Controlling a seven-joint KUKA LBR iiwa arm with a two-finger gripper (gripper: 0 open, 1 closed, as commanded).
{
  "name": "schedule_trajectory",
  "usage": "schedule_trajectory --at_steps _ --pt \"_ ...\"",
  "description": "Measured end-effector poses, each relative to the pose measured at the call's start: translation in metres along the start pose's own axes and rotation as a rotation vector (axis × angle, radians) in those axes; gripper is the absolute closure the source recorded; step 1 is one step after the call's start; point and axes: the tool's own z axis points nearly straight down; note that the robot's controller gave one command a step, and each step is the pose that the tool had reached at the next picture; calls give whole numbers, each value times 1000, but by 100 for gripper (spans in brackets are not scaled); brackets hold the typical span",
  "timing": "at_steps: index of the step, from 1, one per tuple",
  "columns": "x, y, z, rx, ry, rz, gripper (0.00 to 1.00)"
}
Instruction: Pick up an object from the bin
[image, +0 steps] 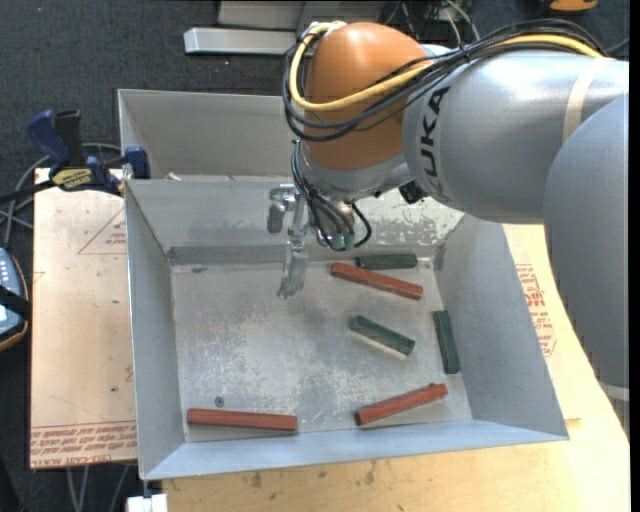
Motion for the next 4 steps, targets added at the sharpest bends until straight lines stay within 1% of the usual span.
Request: schedule_trajectory --at_steps 1,2,3,4 --pt "-9 -82 18 5 1 -72 0" --pt "43 -157 71 3 5 -372 0" --pt "38 -174 161 -1 6 -357 0" --pt "35 -174 155 0 -1 -358 100"
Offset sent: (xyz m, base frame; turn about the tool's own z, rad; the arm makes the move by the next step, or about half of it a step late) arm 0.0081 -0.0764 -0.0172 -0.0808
